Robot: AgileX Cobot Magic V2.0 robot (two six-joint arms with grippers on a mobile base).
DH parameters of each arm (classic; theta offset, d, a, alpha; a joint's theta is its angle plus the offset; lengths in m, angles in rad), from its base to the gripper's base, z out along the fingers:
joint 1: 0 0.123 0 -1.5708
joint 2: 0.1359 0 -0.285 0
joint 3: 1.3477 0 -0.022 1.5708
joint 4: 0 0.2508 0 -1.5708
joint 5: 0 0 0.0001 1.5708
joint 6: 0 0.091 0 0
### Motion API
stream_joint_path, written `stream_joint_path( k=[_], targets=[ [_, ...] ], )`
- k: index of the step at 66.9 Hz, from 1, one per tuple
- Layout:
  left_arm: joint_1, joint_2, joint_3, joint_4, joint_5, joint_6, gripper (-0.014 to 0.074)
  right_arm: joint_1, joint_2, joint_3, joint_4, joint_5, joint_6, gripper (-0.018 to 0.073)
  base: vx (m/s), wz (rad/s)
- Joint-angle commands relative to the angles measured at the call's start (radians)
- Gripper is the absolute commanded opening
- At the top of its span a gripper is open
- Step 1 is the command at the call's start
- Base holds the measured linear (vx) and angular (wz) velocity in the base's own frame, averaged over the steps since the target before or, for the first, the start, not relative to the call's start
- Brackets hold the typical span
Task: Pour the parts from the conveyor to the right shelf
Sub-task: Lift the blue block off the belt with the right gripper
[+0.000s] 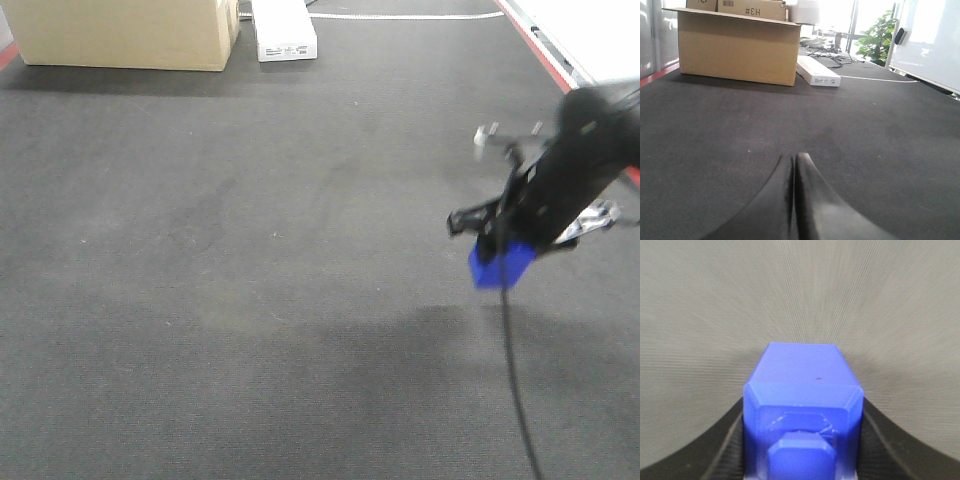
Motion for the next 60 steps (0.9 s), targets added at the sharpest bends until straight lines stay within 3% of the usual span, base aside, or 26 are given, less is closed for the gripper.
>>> stream_joint_path(
  k=[1,24,60],
  targets=[
    [-0.005,-0.008,0.022,-0.009,-0.075,-0.004,-0.0006,-0.004,-0.146,-0.019,-0.01,-0.059,-0.04,-0.0008,0.0,0.0],
    [-0.005,-0.008,0.022,-0.009,-0.075,-0.004,-0.0006,-0.004,-0.554,0.383,-0.034,-0.354,-0.04,-0.0008,0.0,0.0],
    [-0.005,-0.008,0.022,-0.009,-0.075,-0.004,-0.0006,-0.004,-1.201,0.806,-0.024,-0.426,-0.056,-0.0007,0.0,0.0]
  ],
)
